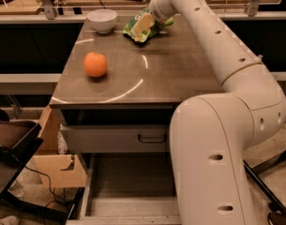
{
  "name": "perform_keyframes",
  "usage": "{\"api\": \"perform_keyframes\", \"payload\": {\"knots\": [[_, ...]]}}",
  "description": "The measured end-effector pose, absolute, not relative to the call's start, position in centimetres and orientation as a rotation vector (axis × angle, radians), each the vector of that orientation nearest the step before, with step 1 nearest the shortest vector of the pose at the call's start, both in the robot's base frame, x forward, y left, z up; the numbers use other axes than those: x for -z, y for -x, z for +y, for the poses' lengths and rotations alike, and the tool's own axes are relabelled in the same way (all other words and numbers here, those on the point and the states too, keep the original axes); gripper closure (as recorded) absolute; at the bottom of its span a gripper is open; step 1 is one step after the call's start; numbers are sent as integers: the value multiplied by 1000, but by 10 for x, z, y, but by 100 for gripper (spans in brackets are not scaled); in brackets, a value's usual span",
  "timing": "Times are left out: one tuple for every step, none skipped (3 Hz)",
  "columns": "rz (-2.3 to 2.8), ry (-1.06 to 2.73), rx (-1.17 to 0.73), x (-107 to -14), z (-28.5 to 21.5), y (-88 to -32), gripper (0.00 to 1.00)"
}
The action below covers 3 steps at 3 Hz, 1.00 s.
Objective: Place green rice chip bag into middle drawer
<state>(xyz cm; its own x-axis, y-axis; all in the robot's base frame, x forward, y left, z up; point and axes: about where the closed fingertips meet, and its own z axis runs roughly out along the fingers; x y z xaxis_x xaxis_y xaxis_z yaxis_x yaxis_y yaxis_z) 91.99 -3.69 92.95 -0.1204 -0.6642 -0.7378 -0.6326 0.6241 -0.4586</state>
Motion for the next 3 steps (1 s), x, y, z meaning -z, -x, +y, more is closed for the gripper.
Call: {"api": "perform_keyframes", "payload": {"knots": [[1773, 953, 61, -936, -51, -934, 0], [1744, 895, 73, -935, -59, -946, 0], [1755, 898, 62, -929, -57, -947, 0]]}}
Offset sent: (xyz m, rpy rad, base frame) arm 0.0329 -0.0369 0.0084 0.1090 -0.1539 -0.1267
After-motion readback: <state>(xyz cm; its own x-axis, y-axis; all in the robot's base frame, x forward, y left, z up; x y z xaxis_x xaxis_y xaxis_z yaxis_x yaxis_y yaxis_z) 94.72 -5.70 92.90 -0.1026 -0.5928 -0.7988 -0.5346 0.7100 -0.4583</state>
